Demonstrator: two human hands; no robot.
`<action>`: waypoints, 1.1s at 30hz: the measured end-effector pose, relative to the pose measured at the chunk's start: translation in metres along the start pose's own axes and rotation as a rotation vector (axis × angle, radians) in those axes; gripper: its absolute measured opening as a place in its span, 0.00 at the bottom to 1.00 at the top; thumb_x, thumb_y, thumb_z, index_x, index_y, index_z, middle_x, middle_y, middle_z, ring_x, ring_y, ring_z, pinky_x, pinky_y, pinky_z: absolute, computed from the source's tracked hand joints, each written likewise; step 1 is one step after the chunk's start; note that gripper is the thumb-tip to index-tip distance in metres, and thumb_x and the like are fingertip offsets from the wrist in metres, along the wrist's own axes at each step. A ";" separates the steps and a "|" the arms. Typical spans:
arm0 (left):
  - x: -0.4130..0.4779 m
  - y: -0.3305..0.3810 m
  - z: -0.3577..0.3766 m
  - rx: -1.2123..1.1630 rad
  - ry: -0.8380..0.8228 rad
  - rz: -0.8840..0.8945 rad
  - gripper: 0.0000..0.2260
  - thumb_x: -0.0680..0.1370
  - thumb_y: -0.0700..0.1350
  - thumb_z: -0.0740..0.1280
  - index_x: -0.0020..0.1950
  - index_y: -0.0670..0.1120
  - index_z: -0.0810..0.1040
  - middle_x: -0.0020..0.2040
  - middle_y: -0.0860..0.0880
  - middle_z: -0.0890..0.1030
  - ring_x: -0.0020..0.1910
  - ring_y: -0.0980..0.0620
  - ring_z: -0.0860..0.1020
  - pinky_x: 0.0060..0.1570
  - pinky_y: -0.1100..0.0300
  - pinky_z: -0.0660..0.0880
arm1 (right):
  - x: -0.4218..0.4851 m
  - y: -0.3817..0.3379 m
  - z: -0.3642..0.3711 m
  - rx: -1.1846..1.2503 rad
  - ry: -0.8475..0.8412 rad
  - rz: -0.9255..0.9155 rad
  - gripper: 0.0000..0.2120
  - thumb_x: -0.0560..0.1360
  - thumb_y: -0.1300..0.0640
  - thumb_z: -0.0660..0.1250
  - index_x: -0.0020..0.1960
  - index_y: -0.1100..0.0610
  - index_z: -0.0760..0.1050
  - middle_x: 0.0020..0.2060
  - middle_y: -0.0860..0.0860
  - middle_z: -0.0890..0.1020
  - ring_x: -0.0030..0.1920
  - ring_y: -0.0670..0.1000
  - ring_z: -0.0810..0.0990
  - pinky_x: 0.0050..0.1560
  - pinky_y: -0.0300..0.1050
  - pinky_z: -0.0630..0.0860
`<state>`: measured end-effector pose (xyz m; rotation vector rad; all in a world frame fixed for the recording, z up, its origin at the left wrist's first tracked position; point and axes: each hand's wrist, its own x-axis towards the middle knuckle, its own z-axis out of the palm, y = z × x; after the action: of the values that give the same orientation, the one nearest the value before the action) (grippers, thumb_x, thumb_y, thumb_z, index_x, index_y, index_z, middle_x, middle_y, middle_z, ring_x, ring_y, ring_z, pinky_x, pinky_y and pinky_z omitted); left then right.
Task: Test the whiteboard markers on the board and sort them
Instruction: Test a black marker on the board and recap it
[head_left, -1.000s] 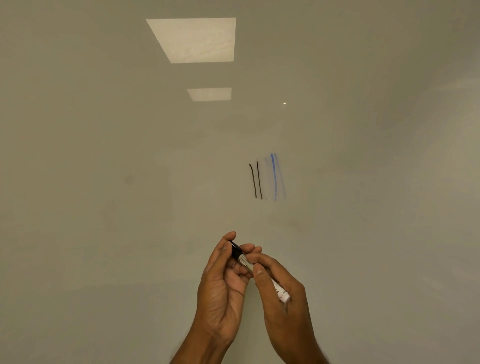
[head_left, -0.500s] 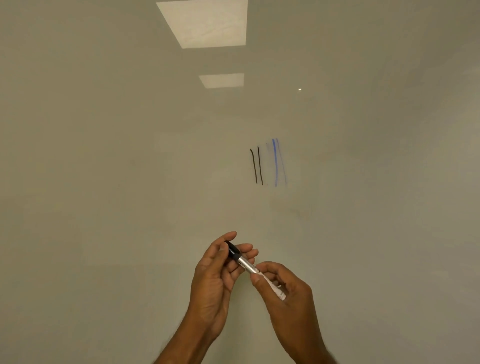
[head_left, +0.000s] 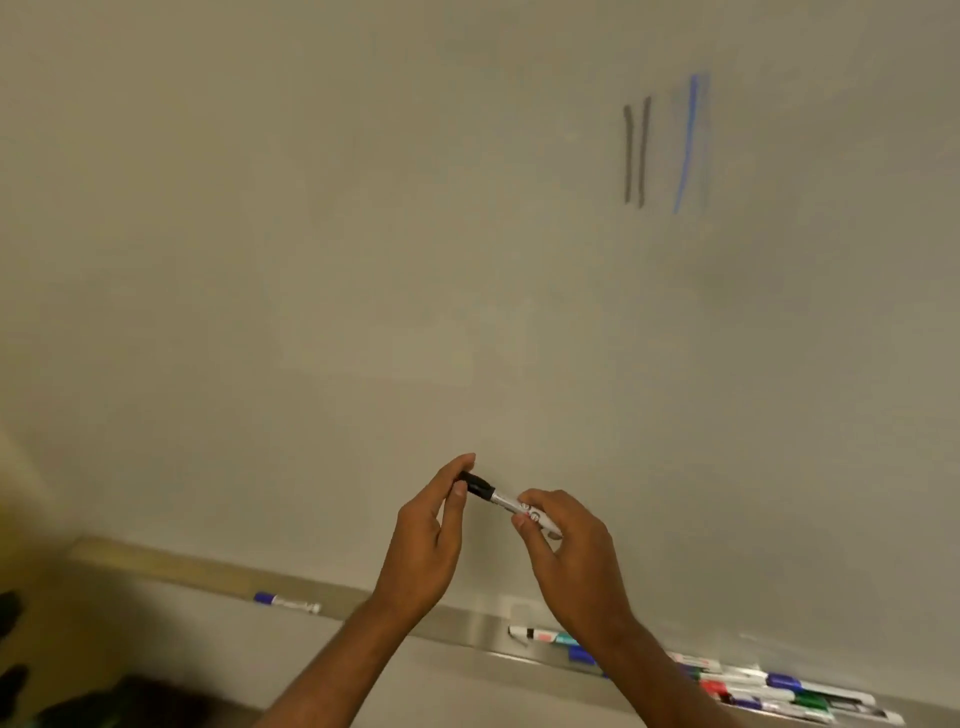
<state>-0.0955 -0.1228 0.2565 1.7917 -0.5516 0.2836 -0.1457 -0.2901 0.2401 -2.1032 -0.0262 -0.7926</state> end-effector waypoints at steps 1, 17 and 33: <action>-0.007 -0.016 -0.007 0.058 0.003 -0.010 0.16 0.86 0.46 0.59 0.74 0.54 0.73 0.69 0.62 0.77 0.70 0.65 0.72 0.71 0.68 0.67 | -0.004 0.004 0.013 0.000 -0.016 0.004 0.06 0.78 0.53 0.69 0.55 0.49 0.80 0.45 0.39 0.80 0.47 0.44 0.79 0.47 0.33 0.75; -0.071 -0.249 -0.142 0.772 -0.257 -0.383 0.25 0.87 0.49 0.49 0.84 0.52 0.48 0.84 0.53 0.47 0.82 0.56 0.44 0.79 0.60 0.44 | -0.042 0.065 0.264 -0.169 -0.317 0.159 0.09 0.78 0.61 0.66 0.56 0.52 0.79 0.47 0.46 0.79 0.47 0.48 0.79 0.48 0.44 0.78; -0.058 -0.378 -0.188 0.836 -0.284 -0.428 0.28 0.86 0.49 0.46 0.82 0.43 0.37 0.83 0.45 0.47 0.82 0.44 0.52 0.76 0.57 0.40 | -0.032 0.095 0.458 -0.395 -0.581 0.112 0.17 0.77 0.61 0.68 0.66 0.54 0.75 0.60 0.52 0.78 0.59 0.50 0.77 0.58 0.41 0.75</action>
<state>0.0618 0.1476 -0.0327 2.7303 -0.2279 -0.0638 0.0983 -0.0040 -0.0406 -2.6203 -0.0681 -0.0986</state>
